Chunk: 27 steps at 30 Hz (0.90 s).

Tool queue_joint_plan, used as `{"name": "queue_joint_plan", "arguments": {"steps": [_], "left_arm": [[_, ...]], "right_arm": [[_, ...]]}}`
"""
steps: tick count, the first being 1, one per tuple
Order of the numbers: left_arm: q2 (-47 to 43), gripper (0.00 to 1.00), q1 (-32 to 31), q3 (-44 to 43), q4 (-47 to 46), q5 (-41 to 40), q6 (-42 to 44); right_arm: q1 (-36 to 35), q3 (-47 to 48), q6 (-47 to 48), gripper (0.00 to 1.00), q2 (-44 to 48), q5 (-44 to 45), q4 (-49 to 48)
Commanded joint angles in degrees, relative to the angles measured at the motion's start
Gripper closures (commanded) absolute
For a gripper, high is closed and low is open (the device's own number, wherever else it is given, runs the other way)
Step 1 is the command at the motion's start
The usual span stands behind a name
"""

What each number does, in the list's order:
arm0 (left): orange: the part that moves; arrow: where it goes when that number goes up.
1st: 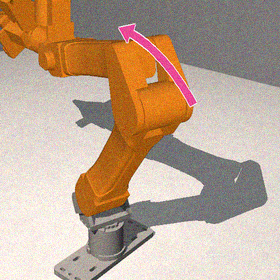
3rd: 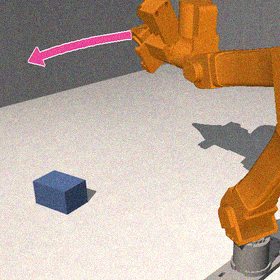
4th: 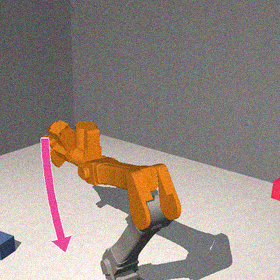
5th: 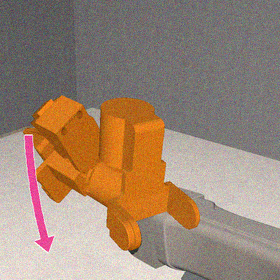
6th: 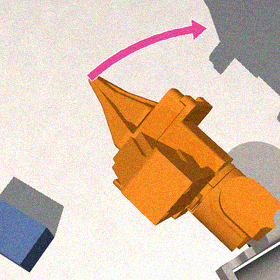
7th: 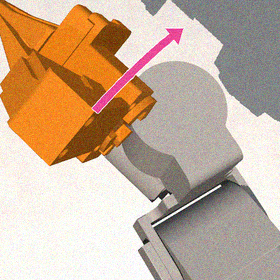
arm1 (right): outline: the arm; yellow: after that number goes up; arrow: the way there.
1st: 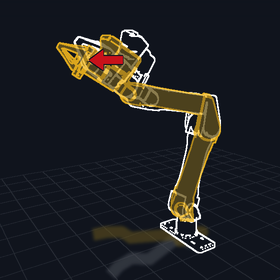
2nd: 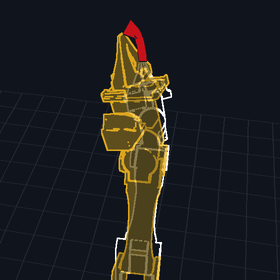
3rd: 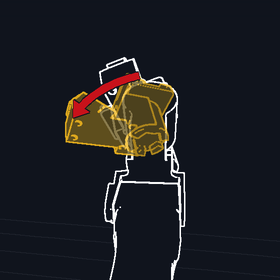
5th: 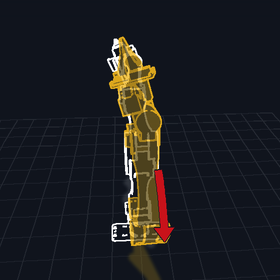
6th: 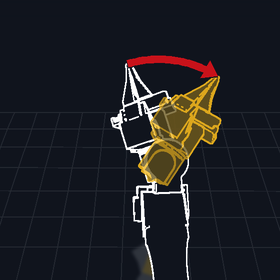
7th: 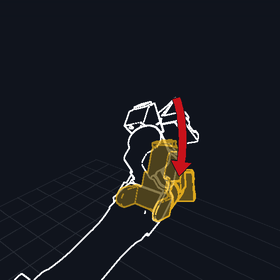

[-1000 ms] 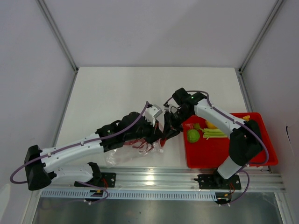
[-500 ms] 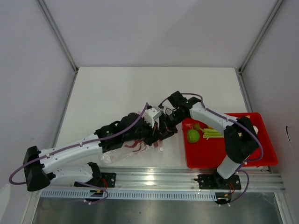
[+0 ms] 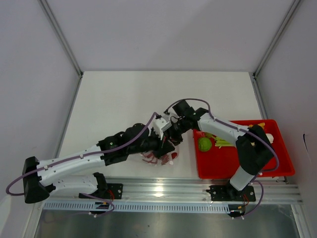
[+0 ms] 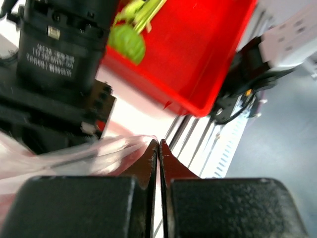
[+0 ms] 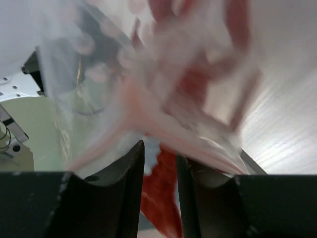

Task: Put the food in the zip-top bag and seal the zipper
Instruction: Place the fake lobster in the zipper food storage bag, then adjust the zipper food storage bag at the center of the board.

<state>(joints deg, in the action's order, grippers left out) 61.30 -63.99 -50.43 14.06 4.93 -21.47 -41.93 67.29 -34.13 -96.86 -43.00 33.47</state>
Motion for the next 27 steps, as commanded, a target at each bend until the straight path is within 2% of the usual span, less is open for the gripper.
{"name": "queue_joint_plan", "arguments": {"steps": [1, 11, 16, 17, 21, 27], "left_arm": [[-3.5, 0.99, -0.6, -0.5, -6.6, -0.4, 0.5], [-1.6, 1.00, -0.4, 1.0, -2.6, -11.5, -2.4], [-2.2, 0.99, 0.7, 2.6, -3.0, -12.2, -4.0], [-2.6, 0.99, 1.0, 3.7, -3.6, -11.6, -4.4], [-4.6, 0.99, 1.6, 5.2, -4.7, -7.8, -3.9], [-8.2, 0.99, 1.6, 4.6, -3.3, -5.4, -3.0]], "right_arm": [[1.9, 0.5, 0.2, 0.65, 6.1, 3.2, -1.6], [3.1, -0.8, 0.0, 0.60, 17.1, 14.7, 9.0], [4.1, -0.8, -0.1, 0.61, 23.5, 24.7, 16.0], [4.6, -1.7, -0.4, 0.57, 24.9, 25.6, 17.1], [6.6, -5.4, -0.6, 0.49, 29.4, 26.5, 14.9], [6.7, -3.7, 5.6, 0.49, 22.2, 26.7, 7.9]]}}
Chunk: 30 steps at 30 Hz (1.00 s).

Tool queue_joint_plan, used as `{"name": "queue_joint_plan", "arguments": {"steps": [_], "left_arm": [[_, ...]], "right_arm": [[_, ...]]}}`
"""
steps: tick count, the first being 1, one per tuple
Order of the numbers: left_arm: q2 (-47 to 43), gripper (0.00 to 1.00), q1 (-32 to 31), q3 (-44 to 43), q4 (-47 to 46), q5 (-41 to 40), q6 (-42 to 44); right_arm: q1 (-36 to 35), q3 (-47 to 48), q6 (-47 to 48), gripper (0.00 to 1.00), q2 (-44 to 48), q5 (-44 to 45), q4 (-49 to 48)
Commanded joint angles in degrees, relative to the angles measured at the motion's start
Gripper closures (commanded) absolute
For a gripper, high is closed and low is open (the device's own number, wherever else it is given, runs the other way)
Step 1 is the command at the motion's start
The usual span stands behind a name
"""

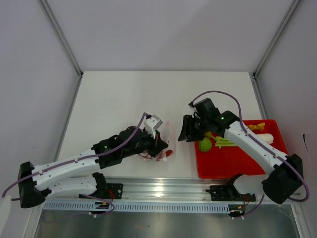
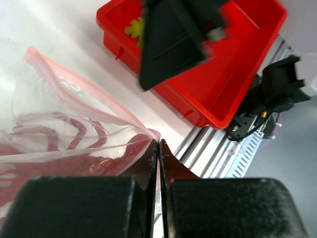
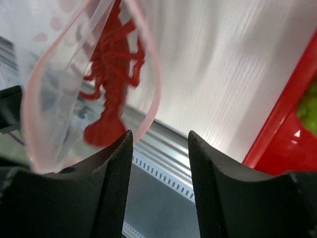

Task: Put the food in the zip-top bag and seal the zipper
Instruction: Adjust the zipper food storage bag at the center of the board.

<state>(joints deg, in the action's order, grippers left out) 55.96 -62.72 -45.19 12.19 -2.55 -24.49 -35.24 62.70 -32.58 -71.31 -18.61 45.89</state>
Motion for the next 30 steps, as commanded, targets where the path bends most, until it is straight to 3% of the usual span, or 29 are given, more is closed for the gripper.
{"name": "queue_joint_plan", "arguments": {"steps": [1, 7, 15, 16, 18, 20, 24, 30], "left_arm": [[-3.7, 0.99, 0.3, -0.7, -0.9, 2.1, 0.1], [-5.4, 0.99, 0.3, -1.0, 0.8, 5.1, 0.6], [-6.0, 0.99, 0.3, -1.4, 2.3, 5.5, 0.5], [-6.1, 1.00, 0.3, -1.4, 2.3, 5.5, 0.5], [-6.7, 1.00, 0.3, -1.5, 3.3, 4.0, 0.3], [-7.4, 1.00, 0.4, -1.8, 5.1, 1.0, -0.8], [-8.0, 0.99, 1.5, -2.4, 11.7, -9.6, -4.8], [-13.2, 0.99, 1.9, -4.6, 17.2, -12.9, -8.1]], "right_arm": [[0.0, 0.8, 6.1, 0.49, -5.6, 2.3, -5.7], [-0.1, 0.7, 11.2, 0.48, -10.9, 0.3, -16.1], [-0.4, 2.8, 8.9, 0.51, -19.7, -8.1, -25.1], [-0.5, 3.2, 8.5, 0.54, -20.8, -8.5, -25.8], [-1.3, 5.1, 8.1, 0.81, -22.6, -9.2, -26.0], [-2.3, 7.0, 8.3, 1.00, -23.5, -7.9, -23.9], [-2.5, 18.7, 8.0, 1.00, -22.3, 1.6, -16.6], [-4.5, 41.9, 5.3, 1.00, -25.4, 4.3, -0.7]]}}
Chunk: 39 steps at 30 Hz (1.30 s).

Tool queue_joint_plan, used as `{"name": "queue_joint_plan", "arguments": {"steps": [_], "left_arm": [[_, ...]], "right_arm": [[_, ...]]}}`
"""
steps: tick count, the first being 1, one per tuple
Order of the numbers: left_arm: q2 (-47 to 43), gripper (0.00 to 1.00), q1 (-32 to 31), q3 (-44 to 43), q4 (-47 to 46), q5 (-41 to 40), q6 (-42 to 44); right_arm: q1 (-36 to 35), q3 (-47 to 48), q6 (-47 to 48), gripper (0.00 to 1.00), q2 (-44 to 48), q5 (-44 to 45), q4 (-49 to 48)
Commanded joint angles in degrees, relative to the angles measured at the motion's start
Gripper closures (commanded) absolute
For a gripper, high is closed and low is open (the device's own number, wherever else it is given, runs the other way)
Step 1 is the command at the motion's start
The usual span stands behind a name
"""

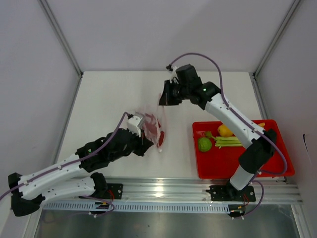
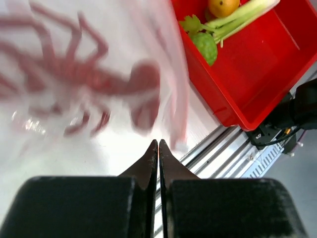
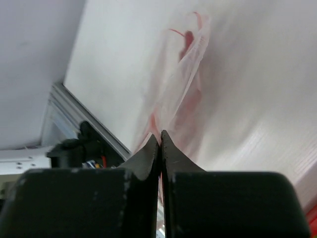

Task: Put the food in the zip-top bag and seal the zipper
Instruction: Adjust the zipper food storage bag at the center of the board.

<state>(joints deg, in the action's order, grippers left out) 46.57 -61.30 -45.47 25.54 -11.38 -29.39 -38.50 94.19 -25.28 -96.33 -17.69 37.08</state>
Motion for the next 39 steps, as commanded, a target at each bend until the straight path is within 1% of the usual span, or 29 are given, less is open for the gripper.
{"name": "queue_joint_plan", "arguments": {"steps": [1, 3, 5, 6, 7, 8, 10, 11, 13, 14, 15, 18, 19, 21, 22, 25, 30, 35, 37, 39], "left_arm": [[-4.6, 0.99, 0.5, -5.0, 5.0, -4.2, -3.9], [-7.7, 1.00, 0.4, -5.5, 6.7, -5.4, -4.8], [-8.3, 1.00, 0.9, -5.0, 7.2, -8.2, -4.3], [-7.9, 0.99, 1.5, -5.5, 8.0, -8.5, -4.4], [-7.4, 0.99, 1.8, -5.9, 9.0, -8.3, -4.3], [-7.1, 0.99, 1.8, -7.2, 9.3, -7.5, -3.9], [-7.5, 0.99, 1.8, -7.7, 8.5, -6.4, -3.5], [-7.9, 0.99, 1.8, -7.7, 7.7, -6.2, -3.4], [-7.7, 0.98, 1.9, -7.7, 7.4, -6.5, -2.6], [-7.4, 0.84, 1.8, -7.7, 7.3, -6.6, -2.5], [-6.8, 0.78, 1.8, -8.0, 7.0, -6.6, -2.5], [-3.9, 0.64, 1.4, -7.0, 4.7, -7.1, -3.7], [-1.9, 0.52, 1.3, -6.4, 3.2, -7.6, -4.4], [-0.1, 0.45, 0.6, -6.1, 2.2, -10.1, -4.7], [1.0, 0.40, 0.2, -5.9, 0.6, -10.8, -4.6], [3.0, 0.35, -0.4, -6.2, -1.1, -13.0, -4.2], [6.7, 0.35, -0.4, -7.0, -2.6, -14.6, -3.0], [10.6, 0.37, -0.4, -6.8, -4.6, -15.2, -1.9], [11.5, 0.45, -0.3, -6.9, -4.8, -15.9, -2.0], [12.3, 0.49, -0.1, -6.3, -5.4, -16.4, -1.9]], "right_arm": [[-1.6, 11.7, -2.6, 1.00, -0.8, 3.5, 10.5], [-2.5, 12.9, -3.0, 1.00, -0.9, 4.2, 10.9], [-2.2, 12.9, -2.8, 1.00, -2.1, 4.2, 9.9], [-1.9, 13.8, -2.8, 1.00, -3.1, 4.6, 11.0], [-1.9, 15.2, -2.5, 1.00, -3.8, 5.4, 13.3], [-2.2, 16.1, -2.1, 1.00, -3.9, 6.3, 12.8], [-2.7, 15.1, -1.8, 1.00, -3.3, 4.7, 10.0], [-2.7, 15.3, -2.1, 1.00, -3.3, 3.6, 10.1], [-3.1, 15.5, -2.8, 1.00, -3.2, 4.4, 10.9], [-3.3, 14.7, -3.4, 1.00, -2.8, 4.8, 10.9], [-3.3, 14.1, -4.2, 1.00, -2.5, 4.6, 10.6], [-3.5, 10.6, -10.0, 1.00, -1.2, 3.6, 9.4], [-3.7, 9.4, -12.7, 1.00, -0.1, 3.4, 7.4], [-4.0, 6.2, -15.3, 1.00, 1.1, 4.1, 5.7], [-4.2, 5.3, -17.0, 1.00, 2.1, 4.3, 4.6], [-4.4, 3.5, -18.7, 1.00, 3.3, 4.7, 3.4], [-5.0, 3.6, -19.4, 1.00, 4.2, 5.6, 3.3], [-5.6, 4.0, -20.1, 1.00, 5.1, 6.4, 3.5], [-5.7, 3.8, -20.1, 1.00, 5.4, 6.9, 3.6], [-5.7, 3.7, -20.2, 1.00, 5.7, 7.0, 3.7]]}}
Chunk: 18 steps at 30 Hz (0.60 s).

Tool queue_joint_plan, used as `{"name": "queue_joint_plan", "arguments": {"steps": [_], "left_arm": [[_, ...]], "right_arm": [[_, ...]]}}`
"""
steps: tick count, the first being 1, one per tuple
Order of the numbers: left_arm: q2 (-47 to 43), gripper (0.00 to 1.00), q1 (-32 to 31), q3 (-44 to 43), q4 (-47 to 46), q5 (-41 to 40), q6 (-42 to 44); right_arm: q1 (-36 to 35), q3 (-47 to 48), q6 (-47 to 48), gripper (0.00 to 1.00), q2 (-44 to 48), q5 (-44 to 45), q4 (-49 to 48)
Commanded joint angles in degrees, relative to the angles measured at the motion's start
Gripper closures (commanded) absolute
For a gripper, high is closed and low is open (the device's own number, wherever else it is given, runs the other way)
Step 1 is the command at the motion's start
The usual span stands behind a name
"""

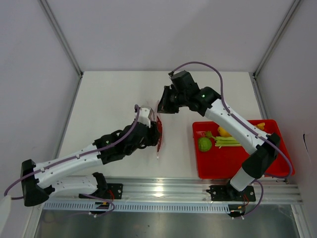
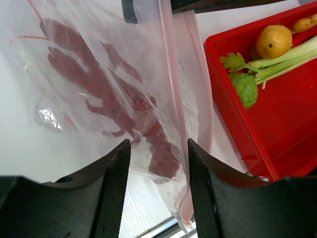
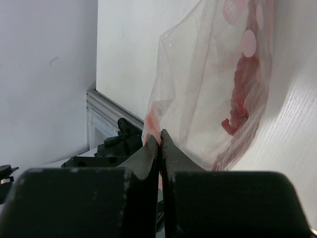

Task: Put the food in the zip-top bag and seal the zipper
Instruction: Adjust the zipper food storage bag at the center of the board.

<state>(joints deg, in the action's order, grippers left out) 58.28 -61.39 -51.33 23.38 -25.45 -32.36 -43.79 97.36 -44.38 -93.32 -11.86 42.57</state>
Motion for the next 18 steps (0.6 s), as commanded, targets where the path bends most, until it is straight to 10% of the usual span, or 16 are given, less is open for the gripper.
{"name": "queue_joint_plan", "arguments": {"steps": [1, 11, 15, 18], "left_arm": [[0.7, 0.50, -0.1, -0.3, -3.4, -2.8, 1.2], [3.6, 0.57, 0.7, 0.2, -4.4, -0.7, 1.3], [4.0, 0.94, 1.8, 1.5, -5.6, 0.7, 1.2], [3.0, 0.99, 2.9, 1.1, -4.7, 2.4, 1.9]], "right_arm": [[-0.4, 0.6, -1.1, 1.00, 2.8, 1.1, -1.9], [-0.9, 0.5, -2.6, 1.00, 3.0, 1.2, -2.5], [-0.9, 1.4, -2.3, 1.00, 2.0, 1.6, -1.8], [0.0, 1.4, -1.9, 1.00, 1.0, 0.9, -1.3]]}}
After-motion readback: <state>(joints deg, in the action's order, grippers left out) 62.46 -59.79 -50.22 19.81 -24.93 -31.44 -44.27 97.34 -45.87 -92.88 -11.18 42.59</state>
